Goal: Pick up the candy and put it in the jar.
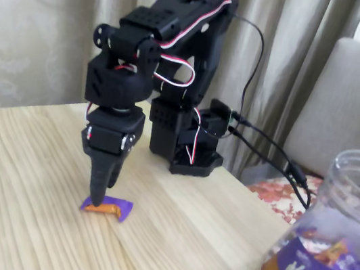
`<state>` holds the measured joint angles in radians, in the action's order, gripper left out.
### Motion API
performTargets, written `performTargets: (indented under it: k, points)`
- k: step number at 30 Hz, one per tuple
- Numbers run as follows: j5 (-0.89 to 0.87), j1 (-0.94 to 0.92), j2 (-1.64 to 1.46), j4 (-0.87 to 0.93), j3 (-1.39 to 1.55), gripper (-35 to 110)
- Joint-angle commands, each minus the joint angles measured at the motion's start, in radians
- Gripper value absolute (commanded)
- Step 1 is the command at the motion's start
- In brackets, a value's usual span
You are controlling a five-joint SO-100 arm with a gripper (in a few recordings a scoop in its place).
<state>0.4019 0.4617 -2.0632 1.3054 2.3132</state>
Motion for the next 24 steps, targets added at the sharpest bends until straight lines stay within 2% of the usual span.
performTargets:
  k: [1, 14, 24]
  points:
    - [0.002, 0.021, -0.005, -0.02, -0.006, 35]
    - [-0.055, 0.063, 0.072, -0.089, 0.02, 28]
    - [-0.048, 0.049, 0.133, -0.124, 0.023, 9]
